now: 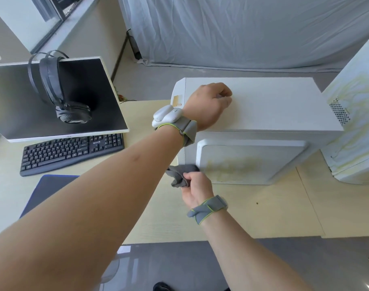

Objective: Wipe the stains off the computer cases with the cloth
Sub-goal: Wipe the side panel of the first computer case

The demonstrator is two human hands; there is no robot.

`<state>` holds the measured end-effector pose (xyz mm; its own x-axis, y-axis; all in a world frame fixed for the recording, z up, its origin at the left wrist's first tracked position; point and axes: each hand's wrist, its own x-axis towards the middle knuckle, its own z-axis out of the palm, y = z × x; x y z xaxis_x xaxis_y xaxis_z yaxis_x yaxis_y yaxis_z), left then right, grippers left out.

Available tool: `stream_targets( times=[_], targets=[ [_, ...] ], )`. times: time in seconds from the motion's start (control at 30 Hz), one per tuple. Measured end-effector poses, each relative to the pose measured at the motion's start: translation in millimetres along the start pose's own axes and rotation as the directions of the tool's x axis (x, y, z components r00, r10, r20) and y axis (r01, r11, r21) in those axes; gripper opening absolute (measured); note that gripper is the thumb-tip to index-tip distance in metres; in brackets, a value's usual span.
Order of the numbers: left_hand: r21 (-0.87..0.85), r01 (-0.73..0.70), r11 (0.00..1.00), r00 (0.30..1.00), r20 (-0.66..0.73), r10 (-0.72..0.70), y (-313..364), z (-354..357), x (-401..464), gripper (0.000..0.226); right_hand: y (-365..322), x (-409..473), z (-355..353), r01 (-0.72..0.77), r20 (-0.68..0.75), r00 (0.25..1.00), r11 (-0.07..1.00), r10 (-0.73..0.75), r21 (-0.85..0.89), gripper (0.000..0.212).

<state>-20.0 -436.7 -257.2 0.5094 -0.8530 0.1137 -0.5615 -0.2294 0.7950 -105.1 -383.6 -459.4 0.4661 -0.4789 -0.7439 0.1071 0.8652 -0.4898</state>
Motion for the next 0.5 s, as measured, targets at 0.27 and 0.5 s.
stream_targets(
  times=[0.27,0.5],
  targets=[
    [-0.087,0.052,0.995,0.998,-0.018,-0.054,7,-3,-4,0.022,-59,-87,-19,0.297,0.357,0.916,0.907,-0.183,-0.298,0.046],
    [-0.083,0.063,0.995,0.996,-0.052,-0.067,2,-1,-2,0.021,3,-20,-72,-0.177,-0.188,0.975,0.934,0.122,-0.31,0.025]
  ],
)
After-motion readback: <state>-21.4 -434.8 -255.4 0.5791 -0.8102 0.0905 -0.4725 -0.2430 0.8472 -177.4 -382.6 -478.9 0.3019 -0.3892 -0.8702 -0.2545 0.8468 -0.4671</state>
